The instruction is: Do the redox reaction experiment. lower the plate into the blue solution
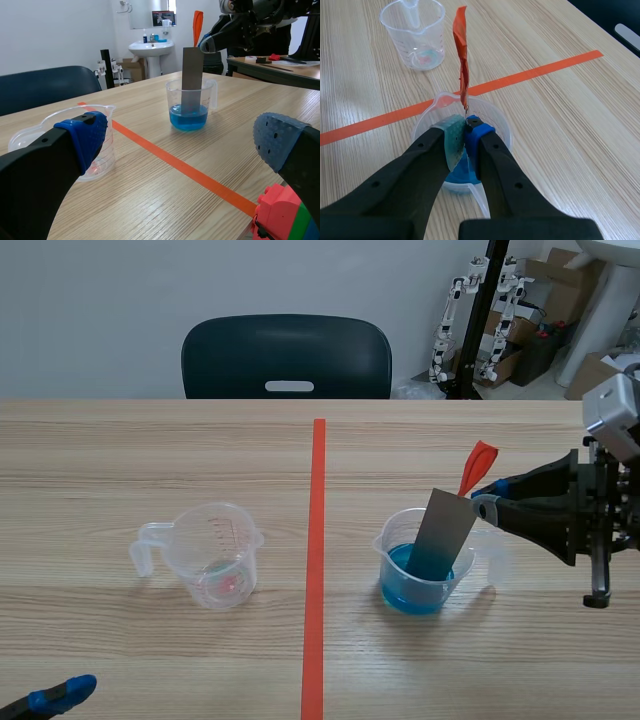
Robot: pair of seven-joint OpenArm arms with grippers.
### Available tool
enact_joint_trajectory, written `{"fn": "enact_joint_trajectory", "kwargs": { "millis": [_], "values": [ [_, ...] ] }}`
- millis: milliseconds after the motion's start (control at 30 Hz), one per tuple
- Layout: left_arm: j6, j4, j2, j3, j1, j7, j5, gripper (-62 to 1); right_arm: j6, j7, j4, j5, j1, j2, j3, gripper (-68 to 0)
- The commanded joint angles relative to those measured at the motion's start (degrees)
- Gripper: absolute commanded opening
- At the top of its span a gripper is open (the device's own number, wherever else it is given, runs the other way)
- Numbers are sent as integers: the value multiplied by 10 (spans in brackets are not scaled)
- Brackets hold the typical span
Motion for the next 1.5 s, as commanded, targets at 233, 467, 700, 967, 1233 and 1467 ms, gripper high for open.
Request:
{"fn": "enact_joint_trajectory", "kwargs": {
  "millis": [233, 467, 700, 967, 1233, 1467],
  "values": [
    [-1, 8, -5, 0, 5, -26, -2, 8, 0, 7, 5, -1, -10, 7, 4, -669],
    [-1, 8, -5, 0, 5, -26, -2, 8, 0, 15, 5, -1, -10, 8, 4, -669],
    [-1, 8, -5, 0, 5, -26, -2, 8, 0, 26, 5, -1, -10, 8, 4, -669],
    [-1, 8, -5, 0, 5, -26, -2, 8, 0, 32, 5, -1, -10, 8, 4, -669],
    [-1, 8, -5, 0, 5, -26, -2, 8, 0, 32, 5, -1, -10, 8, 4, -669],
    [-1, 8, -5, 0, 5, -26, -2, 8, 0, 35, 5, -1, -10, 8, 5, -669]
  ]
}}
